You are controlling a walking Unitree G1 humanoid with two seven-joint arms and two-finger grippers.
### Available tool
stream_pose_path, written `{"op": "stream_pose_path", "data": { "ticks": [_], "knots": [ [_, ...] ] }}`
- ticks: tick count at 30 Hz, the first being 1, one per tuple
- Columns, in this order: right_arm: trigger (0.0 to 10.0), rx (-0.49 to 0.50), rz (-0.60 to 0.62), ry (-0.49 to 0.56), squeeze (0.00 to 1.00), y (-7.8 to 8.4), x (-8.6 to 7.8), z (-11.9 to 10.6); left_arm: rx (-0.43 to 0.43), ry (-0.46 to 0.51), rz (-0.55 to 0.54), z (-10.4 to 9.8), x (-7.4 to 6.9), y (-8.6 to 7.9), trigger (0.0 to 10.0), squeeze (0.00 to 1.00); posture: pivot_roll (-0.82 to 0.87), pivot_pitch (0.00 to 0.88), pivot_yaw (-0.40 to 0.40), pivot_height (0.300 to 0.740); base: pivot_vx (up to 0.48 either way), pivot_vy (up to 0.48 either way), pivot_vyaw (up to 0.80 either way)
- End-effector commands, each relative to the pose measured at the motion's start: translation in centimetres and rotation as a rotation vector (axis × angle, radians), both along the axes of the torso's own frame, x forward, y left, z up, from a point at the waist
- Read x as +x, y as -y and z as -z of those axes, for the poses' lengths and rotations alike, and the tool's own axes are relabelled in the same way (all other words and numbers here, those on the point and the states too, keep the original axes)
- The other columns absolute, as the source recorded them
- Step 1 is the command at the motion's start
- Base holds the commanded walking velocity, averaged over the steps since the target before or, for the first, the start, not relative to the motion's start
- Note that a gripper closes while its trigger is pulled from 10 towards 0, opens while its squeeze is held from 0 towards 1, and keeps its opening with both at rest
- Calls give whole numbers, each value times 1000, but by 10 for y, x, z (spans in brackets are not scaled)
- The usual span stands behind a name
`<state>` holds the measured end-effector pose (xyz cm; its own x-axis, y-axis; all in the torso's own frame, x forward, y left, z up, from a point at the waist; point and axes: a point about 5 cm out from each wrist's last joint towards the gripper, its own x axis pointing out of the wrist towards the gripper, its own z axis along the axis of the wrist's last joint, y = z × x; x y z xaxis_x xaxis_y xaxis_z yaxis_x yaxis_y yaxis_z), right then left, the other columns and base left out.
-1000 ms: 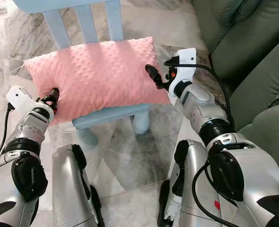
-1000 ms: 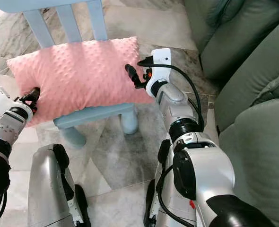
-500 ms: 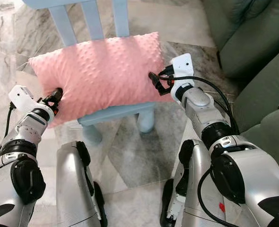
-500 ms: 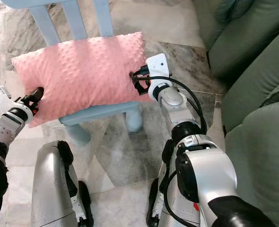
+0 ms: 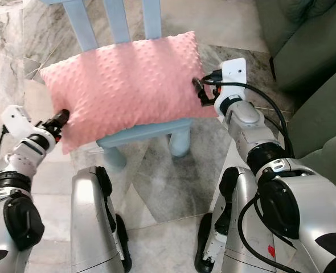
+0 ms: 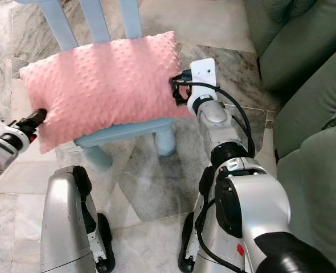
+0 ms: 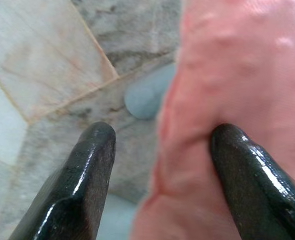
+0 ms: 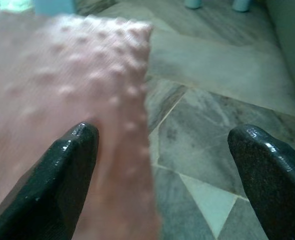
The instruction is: Move the pillow to the sofa
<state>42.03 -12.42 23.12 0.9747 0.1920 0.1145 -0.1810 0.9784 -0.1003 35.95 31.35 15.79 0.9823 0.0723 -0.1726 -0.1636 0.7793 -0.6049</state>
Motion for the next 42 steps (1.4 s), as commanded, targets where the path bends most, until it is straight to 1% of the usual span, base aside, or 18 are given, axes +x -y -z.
{"op": "stream_pose_path", "data": {
  "ticks": [1,4,6,7,9,10,11,12,13,15,16,17,21,22,27,28,34,42],
  "knots": [
    [10000,23,7,-19,0,1,0,4,20,-45,-26,8,-9,-11,10000,0,239,441,-11,429,0,0,0],
    [10000,45,15,-53,0,3,0,9,27,-45,-27,7,-9,-12,10000,0,239,440,-11,429,0,0,0],
    [10000,68,-3,-112,0,-2,-2,19,-1,-28,-7,5,-4,-5,10000,0,240,439,-9,429,0,0,0],
    [10000,68,-3,-112,0,-2,-2,19,-1,-28,-7,5,-4,-5,10000,0,240,439,-9,429,0,0,0],
    [10000,118,-41,-180,0,-10,-4,30,-52,-8,36,2,3,9,10000,0,244,440,-8,429,0,0,0],
    [10000,118,-41,-180,0,-10,-4,30,-52,-8,36,2,3,9,10000,0,244,440,-8,429,0,0,0],
    [10000,115,-49,-203,0,-13,-5,34,-83,5,47,1,5,14,10000,0,243,441,-7,429,0,0,0],
    [10000,107,-63,-243,0,-18,-7,42,-143,26,66,-2,10,23,10000,0,243,441,-7,429,0,0,0],
    [10000,107,-63,-243,0,-18,-7,42,-143,26,66,-2,10,23,10000,0,243,441,-7,429,0,0,0],
    [10000,142,-96,-291,0,-26,-10,52,-204,54,132,-6,17,40,10000,0,241,444,-6,429,0,0,0],
    [10000,135,-105,-300,0,-28,-11,54,-212,54,143,-6,18,43,10000,0,242,443,-6,429,0,0,0],
    [10000,171,-129,-317,0,-33,-12,56,-220,56,164,-6,20,50,10000,0,241,442,-5,429,0,0,0],
    [10000,221,-168,-366,0,-41,-15,62,-240,63,192,-5,22,58,10000,0,238,443,-5,429,0,0,0],
    [0,243,-185,-367,0,-45,-16,63,-238,61,207,-3,22,60,0,0,235,445,-4,429,0,0,0],
    [0,248,-206,-372,0,-49,-17,63,-247,56,242,-1,20,62,0,0,236,445,-3,429,0,0,0],
    [0,246,-226,-373,0,-52,-18,63,-248,52,272,2,18,63,0,0,236,445,-4,429,0,0,0],
    [0,241,-276,-378,0,-60,-20,64,-266,55,259,7,11,52,0,0,229,446,-8,429,0,0,0],
    [0,227,-310,-375,0,-66,-22,64,-273,60,270,9,11,55,0,0,223,454,-11,429,0,0,0]
  ]
}}
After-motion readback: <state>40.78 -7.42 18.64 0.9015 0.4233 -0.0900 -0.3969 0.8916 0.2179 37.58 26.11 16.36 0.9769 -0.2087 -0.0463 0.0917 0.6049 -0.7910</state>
